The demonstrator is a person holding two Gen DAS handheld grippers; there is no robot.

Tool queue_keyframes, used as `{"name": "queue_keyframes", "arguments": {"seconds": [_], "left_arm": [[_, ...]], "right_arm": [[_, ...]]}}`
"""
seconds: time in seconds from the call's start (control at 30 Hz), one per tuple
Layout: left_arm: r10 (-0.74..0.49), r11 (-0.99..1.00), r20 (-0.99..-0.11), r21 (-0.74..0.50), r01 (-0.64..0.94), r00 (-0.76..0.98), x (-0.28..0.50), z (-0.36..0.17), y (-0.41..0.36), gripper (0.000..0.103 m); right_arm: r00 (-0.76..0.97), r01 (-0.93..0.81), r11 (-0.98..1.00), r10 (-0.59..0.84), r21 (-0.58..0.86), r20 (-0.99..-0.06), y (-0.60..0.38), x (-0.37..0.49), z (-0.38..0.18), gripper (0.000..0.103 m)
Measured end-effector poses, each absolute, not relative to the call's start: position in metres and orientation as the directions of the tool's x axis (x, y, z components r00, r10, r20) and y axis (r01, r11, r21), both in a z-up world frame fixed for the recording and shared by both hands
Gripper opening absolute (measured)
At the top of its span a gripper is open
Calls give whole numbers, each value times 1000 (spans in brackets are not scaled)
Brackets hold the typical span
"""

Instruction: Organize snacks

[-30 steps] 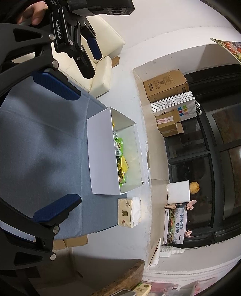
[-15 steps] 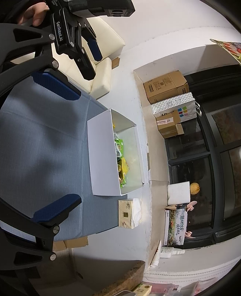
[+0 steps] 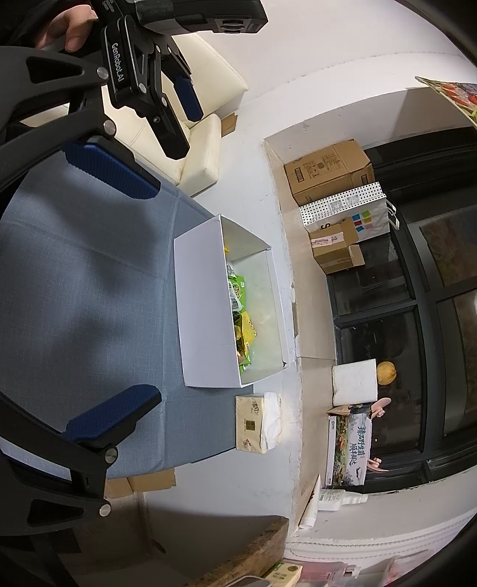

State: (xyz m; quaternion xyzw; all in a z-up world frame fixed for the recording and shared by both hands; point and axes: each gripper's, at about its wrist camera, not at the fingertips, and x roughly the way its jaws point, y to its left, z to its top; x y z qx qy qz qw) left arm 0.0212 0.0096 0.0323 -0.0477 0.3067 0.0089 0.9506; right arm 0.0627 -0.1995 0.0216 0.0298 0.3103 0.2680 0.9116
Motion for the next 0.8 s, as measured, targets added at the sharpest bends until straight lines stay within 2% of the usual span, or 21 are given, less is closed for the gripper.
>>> {"name": "queue_keyframes", "arguments": {"seconds": [0.8], "left_arm": [[-37, 994, -573, -107, -29, 819, 16, 34, 9, 103]], "right_arm": [[663, -468, 855, 507, 224, -550, -200, 62, 20, 103]]}}
